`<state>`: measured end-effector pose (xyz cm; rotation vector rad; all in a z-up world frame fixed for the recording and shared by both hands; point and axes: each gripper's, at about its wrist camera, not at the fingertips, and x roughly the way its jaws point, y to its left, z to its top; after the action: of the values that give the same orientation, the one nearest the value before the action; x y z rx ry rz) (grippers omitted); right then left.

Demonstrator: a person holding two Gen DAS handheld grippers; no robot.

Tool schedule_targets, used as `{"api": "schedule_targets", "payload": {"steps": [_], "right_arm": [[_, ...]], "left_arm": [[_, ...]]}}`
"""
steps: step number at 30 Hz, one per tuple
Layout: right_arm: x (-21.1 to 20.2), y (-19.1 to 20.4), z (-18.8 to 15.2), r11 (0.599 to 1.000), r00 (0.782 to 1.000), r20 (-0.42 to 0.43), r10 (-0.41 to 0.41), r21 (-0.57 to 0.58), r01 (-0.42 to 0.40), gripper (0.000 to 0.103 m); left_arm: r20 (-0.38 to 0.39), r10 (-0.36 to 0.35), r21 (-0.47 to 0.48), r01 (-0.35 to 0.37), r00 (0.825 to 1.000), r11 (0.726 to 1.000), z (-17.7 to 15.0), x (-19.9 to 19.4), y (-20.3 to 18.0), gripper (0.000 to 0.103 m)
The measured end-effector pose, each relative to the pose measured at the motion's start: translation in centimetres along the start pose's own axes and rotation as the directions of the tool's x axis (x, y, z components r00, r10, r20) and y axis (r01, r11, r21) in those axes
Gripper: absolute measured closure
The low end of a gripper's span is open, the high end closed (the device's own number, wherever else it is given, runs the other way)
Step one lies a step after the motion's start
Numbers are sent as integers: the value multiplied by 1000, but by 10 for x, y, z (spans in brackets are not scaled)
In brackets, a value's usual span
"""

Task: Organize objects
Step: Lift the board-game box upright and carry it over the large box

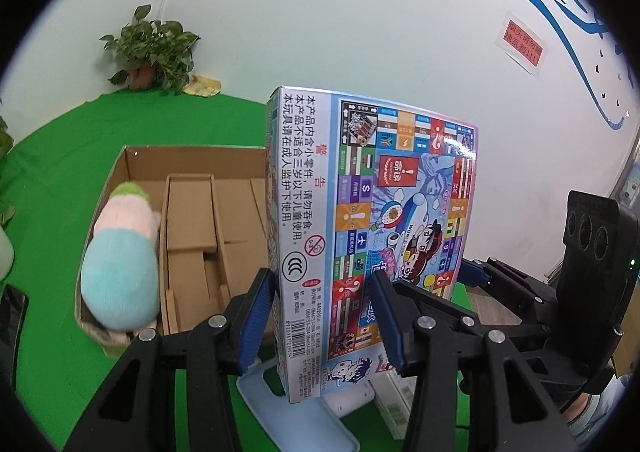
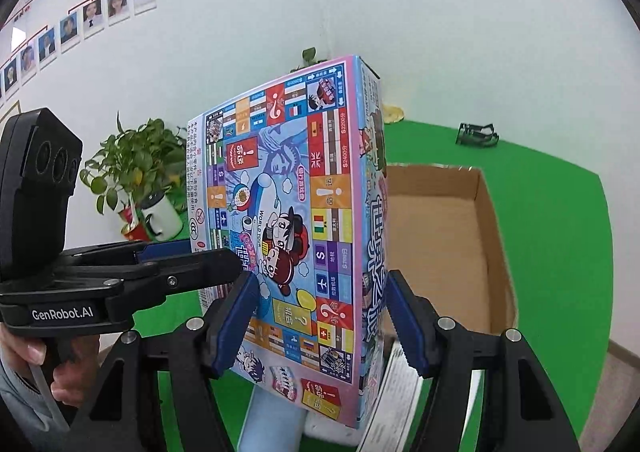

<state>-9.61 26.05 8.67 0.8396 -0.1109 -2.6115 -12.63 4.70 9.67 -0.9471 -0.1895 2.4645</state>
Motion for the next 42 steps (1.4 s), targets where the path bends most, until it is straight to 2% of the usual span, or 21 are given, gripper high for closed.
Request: {"api": "schedule_targets", "payload": {"steps": [9, 18, 31, 42], "right_arm": [[6, -28, 49, 1000, 999, 46, -3, 3, 3, 40], [35, -50, 79, 1000, 1000, 31, 0, 12, -1, 40], [103, -87, 66, 996, 997, -62, 46, 83, -41, 40], [160, -119, 39, 987, 980, -179, 85, 150, -58, 40]], "left_arm": [[21, 6, 40, -6, 1000, 999, 34, 16, -4, 55], [-7, 16, 29, -16, 1000, 999, 51, 45, 7, 55], [-89, 45, -4, -45, 995, 999, 49, 94, 22, 55], [-200, 59, -67, -74, 978, 995, 34, 133, 38, 56]]}}
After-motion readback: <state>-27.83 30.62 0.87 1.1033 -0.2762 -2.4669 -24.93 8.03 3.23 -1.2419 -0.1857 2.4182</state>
